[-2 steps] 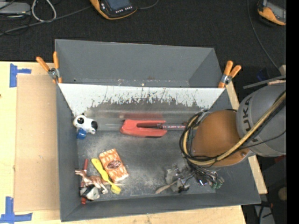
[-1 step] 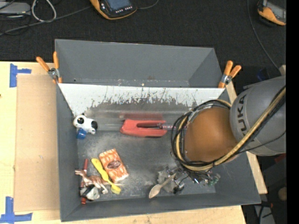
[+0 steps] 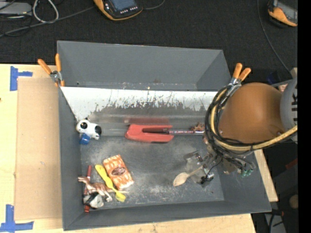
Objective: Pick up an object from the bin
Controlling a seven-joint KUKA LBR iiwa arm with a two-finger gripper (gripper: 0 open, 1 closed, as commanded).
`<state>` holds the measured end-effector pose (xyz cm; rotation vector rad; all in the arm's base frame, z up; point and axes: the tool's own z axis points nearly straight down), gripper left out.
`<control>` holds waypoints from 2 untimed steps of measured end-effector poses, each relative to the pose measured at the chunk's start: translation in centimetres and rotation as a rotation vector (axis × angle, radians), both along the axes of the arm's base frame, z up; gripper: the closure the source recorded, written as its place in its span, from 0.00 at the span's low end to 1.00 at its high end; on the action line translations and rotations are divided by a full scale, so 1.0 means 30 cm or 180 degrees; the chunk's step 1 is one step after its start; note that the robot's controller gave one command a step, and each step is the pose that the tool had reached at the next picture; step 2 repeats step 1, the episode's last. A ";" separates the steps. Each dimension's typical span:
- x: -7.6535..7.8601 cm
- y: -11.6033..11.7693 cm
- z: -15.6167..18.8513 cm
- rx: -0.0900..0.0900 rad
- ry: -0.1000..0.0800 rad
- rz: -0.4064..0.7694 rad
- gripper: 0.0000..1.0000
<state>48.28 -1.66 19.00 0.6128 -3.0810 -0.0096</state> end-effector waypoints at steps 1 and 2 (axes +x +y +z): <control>-0.024 0.145 -0.404 0.0017 0.0035 0.0366 1.00; -0.024 0.145 -0.404 0.0017 0.0035 0.0366 1.00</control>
Offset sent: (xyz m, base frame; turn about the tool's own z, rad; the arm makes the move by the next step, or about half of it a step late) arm -0.0048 0.0110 0.0538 -0.0393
